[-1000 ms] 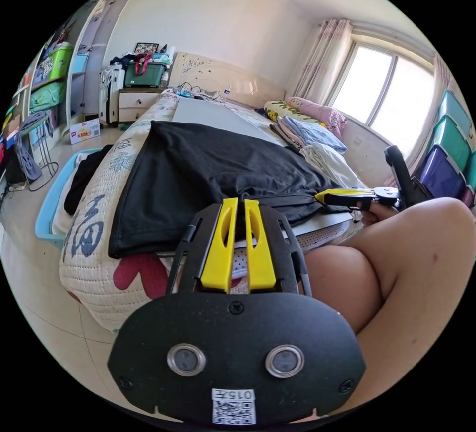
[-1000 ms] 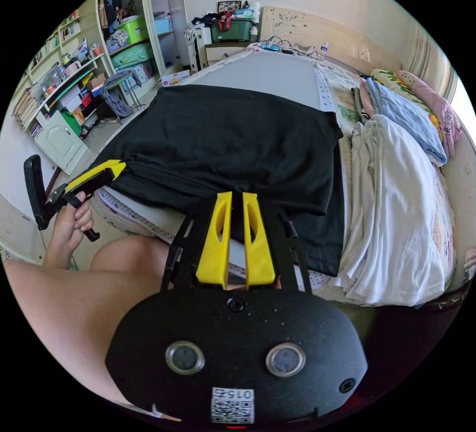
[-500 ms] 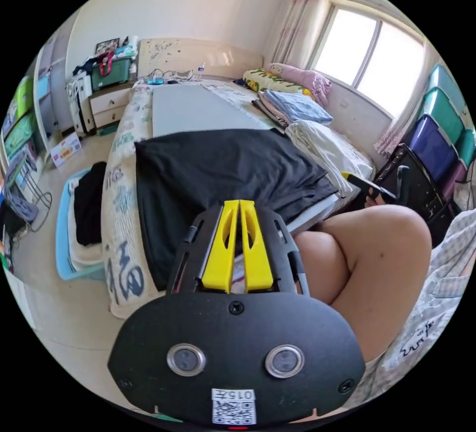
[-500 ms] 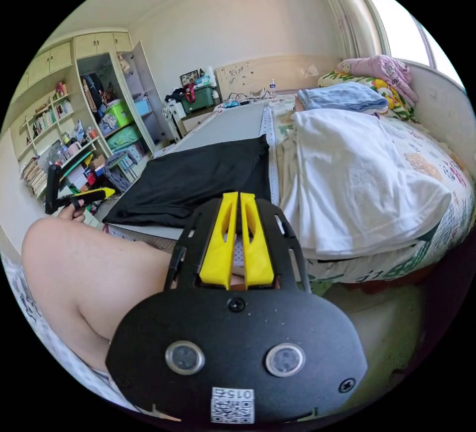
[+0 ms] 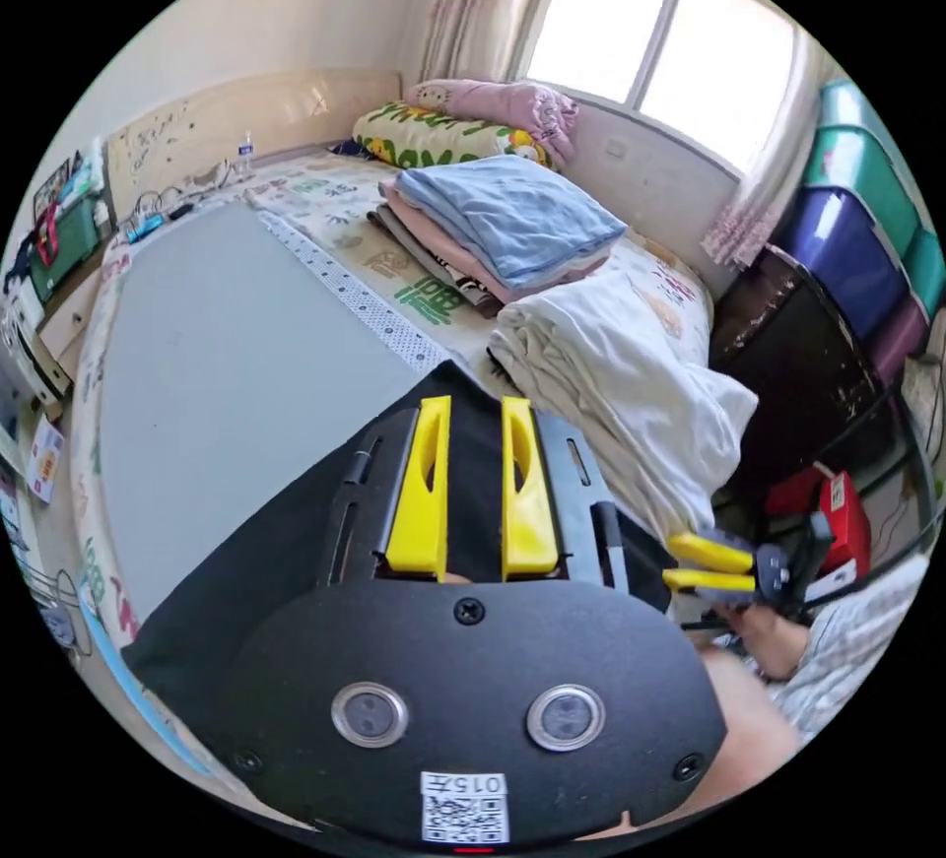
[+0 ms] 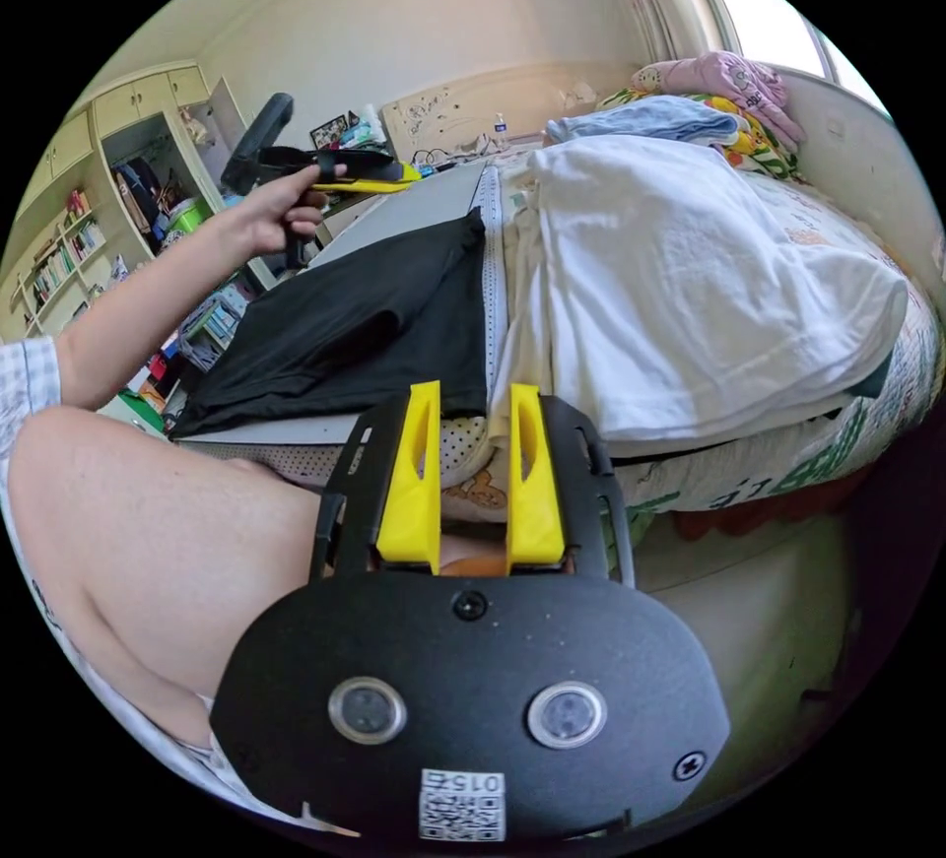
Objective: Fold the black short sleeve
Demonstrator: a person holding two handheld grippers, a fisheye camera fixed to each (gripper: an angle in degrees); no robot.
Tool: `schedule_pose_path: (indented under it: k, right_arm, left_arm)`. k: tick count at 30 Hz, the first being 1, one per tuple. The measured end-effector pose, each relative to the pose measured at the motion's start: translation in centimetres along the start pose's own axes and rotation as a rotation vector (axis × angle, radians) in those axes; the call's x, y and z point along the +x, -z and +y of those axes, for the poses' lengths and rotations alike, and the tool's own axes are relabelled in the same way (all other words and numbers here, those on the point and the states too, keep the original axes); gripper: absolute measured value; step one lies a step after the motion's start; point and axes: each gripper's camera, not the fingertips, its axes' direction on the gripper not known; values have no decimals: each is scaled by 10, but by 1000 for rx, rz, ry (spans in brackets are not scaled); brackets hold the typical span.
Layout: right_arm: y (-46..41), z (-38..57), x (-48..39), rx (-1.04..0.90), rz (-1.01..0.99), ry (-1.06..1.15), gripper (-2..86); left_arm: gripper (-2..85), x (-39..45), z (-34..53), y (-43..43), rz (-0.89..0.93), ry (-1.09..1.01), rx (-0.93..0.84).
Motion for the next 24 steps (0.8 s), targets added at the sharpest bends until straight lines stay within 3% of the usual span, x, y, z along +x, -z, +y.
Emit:
schedule_pose_path:
  k: [5,9,14,20,24]
  right_arm:
    - [-10,3,7,-19,-55,22,26]
    - [-21,8,20,8,-95,-9,7]
    - [-13,3,31,102,-83,-55,-1]
    - [43,-36,53,276,-28,-69,-3]
    - [90,-96,17,343,-328,128,-4]
  left_arm:
    - [91,-22,-40,-66,14,102,-76]
    - [86,-20,-55,-102,-108,59,-198]
    - [22,-8,-64,-100,-182,-14,-195]
    - [2,-14,-89,-15,4,41,65]
    - [-2,-39,-92,87,195,47,279]
